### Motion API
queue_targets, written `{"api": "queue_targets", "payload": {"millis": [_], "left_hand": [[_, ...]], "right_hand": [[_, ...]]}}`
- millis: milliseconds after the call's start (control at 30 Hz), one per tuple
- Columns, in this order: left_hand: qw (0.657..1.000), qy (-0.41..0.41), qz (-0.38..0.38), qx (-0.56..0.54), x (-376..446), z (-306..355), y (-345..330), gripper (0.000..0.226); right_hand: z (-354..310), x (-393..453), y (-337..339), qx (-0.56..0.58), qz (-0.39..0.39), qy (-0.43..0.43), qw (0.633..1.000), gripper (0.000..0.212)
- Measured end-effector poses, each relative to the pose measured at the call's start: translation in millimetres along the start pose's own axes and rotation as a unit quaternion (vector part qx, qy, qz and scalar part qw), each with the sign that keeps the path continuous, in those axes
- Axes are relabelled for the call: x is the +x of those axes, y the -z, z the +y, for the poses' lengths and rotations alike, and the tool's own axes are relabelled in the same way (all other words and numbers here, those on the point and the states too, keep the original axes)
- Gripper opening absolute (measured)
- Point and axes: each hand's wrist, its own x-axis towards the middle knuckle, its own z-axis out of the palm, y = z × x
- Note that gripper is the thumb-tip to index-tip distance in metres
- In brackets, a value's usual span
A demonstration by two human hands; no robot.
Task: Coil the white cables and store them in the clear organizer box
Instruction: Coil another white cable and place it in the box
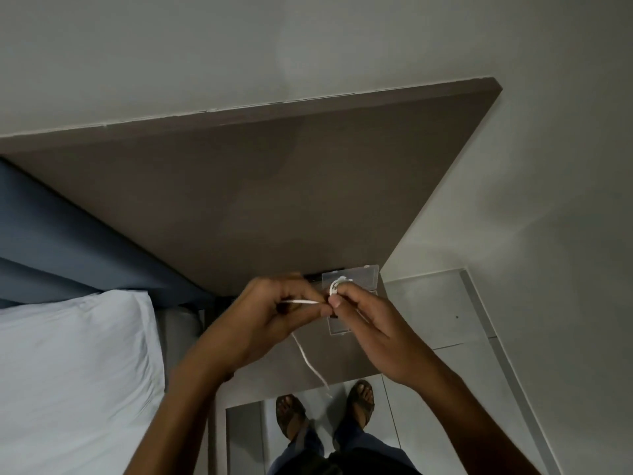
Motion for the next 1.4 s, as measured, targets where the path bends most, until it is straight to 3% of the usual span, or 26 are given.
{"api": "queue_targets", "payload": {"millis": [100, 200, 300, 367, 433, 600, 700, 800, 933, 1033, 1133, 1267, 1333, 1400], "left_hand": [[0.998, -0.021, 0.035, -0.042, 5.4, 4.3, 4.5, 0.007], [0.984, -0.005, 0.106, -0.142, 10.3, 5.3, 5.4, 0.019], [0.979, 0.007, 0.120, -0.165, 11.9, 5.8, -1.8, 0.008], [0.982, 0.015, 0.122, -0.141, 10.9, 6.8, -16.1, 0.015], [0.984, 0.014, 0.129, -0.124, 7.2, 10.8, -35.7, 0.025], [0.984, 0.052, 0.155, -0.069, -3.7, 12.7, -64.6, 0.026], [0.992, 0.049, 0.115, -0.011, -6.6, 11.7, -58.5, 0.020], [0.995, 0.049, 0.063, 0.057, -8.0, 8.9, -46.4, 0.014], [0.995, 0.043, 0.024, 0.083, -7.5, 9.3, -32.0, 0.010], [0.998, 0.018, 0.021, 0.049, -4.9, 11.9, -17.3, 0.009], [0.997, 0.031, 0.066, 0.001, -3.3, 9.5, 4.0, 0.012], [0.990, 0.037, 0.131, -0.042, 2.8, 3.5, 13.6, 0.014], [0.983, 0.038, 0.152, -0.091, 5.9, 2.5, 5.2, 0.014], [0.974, 0.046, 0.169, -0.144, 7.1, 0.8, -4.8, 0.018]], "right_hand": [[-3.3, -8.5, 6.6, 0.085, -0.063, -0.057, 0.993, 0.033], [-4.6, -10.2, 11.2, 0.278, -0.122, -0.088, 0.949, 0.042], [-8.8, -7.2, 14.3, 0.534, -0.135, -0.061, 0.832, 0.035], [-12.1, -2.9, 11.9, 0.654, -0.128, -0.042, 0.744, 0.035], [-21.3, 4.8, 8.5, 0.702, -0.099, -0.025, 0.705, 0.038], [-26.2, 20.2, 3.3, 0.611, 0.035, 0.001, 0.791, 0.045], [-18.2, 18.4, -11.1, 0.445, 0.102, 0.014, 0.890, 0.043], [-17.2, 16.4, -22.9, 0.232, 0.153, -0.004, 0.961, 0.036], [-12.9, 17.6, -24.7, -0.009, 0.147, 0.019, 0.989, 0.036], [-4.4, 16.1, -16.9, -0.088, 0.098, 0.000, 0.991, 0.029], [1.3, 8.6, 1.2, -0.042, 0.018, -0.045, 0.998, 0.023], [-5.7, 0.2, 12.8, 0.174, -0.112, -0.089, 0.974, 0.034], [-9.2, 0.6, 11.2, 0.308, -0.154, -0.065, 0.937, 0.036], [-14.8, 3.1, 11.3, 0.483, -0.170, -0.056, 0.857, 0.036]]}}
